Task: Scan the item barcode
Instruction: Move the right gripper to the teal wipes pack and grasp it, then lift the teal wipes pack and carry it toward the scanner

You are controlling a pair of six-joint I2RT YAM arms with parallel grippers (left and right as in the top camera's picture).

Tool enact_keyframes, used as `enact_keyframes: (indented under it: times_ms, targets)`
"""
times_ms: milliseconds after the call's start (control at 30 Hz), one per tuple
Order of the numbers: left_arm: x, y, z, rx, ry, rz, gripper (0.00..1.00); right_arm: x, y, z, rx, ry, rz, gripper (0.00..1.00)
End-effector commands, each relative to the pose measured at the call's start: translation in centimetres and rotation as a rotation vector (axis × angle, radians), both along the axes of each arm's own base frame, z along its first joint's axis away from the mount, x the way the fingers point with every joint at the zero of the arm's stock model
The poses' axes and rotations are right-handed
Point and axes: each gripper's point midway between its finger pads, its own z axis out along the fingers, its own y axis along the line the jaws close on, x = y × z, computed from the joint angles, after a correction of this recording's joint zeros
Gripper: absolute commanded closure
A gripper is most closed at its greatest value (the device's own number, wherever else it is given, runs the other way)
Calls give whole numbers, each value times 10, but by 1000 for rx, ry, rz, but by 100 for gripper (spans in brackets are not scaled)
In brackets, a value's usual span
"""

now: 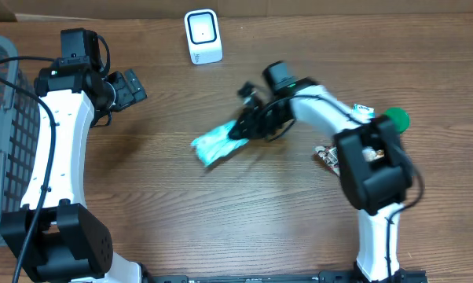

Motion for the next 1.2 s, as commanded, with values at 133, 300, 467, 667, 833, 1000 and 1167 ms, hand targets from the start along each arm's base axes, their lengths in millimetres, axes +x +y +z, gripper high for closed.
enact_keyframes:
  times_ms: [133,300,467,667,833,1000,1167]
  targets:
    - [2,10,4,59,-6,-7,0,15,-72,144,123,-273,-79,96]
    - [8,10,7,103,-25,-114,0,4,-108,183,110,-358,-124,96]
    - [12,13,9,139,-38,-195,0,-9,-131,198,78,-366,-164,96]
    - [7,26,8,141,-23,-169,1,-16,-141,183,-25,-324,-181,96]
    - [6,28,7,140,-22,-164,1,-14,-133,185,-16,-352,-163,96]
    - [6,27,7,140,-22,-165,0,-8,-120,188,-7,-388,-152,96]
    - [6,27,7,140,-22,-165,0,-3,-114,189,-18,-393,-173,96]
